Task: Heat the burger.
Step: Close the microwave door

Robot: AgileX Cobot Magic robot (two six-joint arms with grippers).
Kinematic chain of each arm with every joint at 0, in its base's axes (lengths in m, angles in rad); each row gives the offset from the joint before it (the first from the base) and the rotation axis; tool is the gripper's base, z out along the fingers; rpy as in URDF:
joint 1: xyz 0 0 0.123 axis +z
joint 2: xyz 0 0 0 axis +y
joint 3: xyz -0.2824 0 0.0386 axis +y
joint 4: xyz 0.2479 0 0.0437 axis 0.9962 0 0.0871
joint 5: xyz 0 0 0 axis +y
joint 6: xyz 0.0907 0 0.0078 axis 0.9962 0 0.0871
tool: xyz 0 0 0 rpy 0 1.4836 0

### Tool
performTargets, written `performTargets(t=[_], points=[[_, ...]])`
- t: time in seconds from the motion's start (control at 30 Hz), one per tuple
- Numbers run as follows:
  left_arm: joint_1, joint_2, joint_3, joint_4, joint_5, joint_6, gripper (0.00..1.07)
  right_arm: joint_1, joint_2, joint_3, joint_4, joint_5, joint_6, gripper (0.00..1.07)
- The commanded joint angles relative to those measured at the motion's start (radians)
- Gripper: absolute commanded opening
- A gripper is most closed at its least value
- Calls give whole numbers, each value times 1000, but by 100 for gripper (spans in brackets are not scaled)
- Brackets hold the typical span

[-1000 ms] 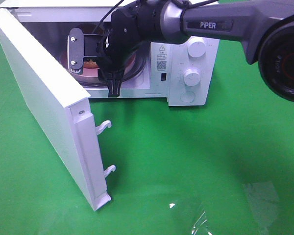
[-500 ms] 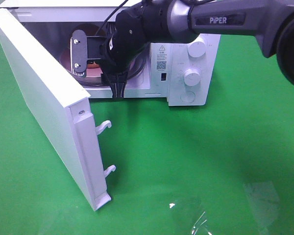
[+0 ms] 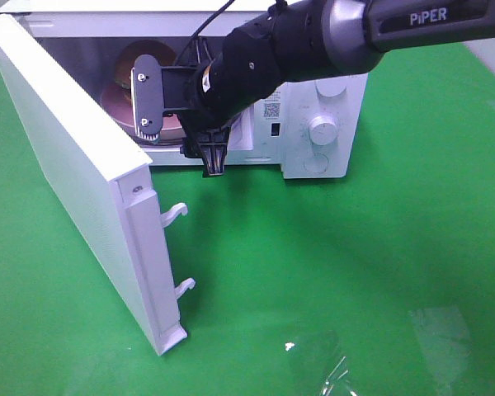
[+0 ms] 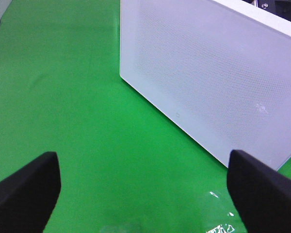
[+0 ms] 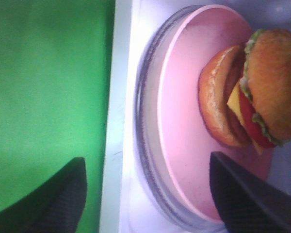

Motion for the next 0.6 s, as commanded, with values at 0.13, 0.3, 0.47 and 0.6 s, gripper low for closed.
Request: performTargets(t=[0.13, 0.3, 0.47, 0.6], points=[[3, -12, 3, -8, -9, -1, 85, -8, -65, 94, -1, -38, -17, 72], [3, -12, 3, -8, -9, -1, 85, -25, -120, 162, 0, -52, -17, 72], [3, -12, 3, -8, -9, -1, 85, -37, -182, 249, 1, -83, -16, 72], [3, -12, 3, -8, -9, -1, 85, -60, -228, 306, 3, -90, 2, 72]])
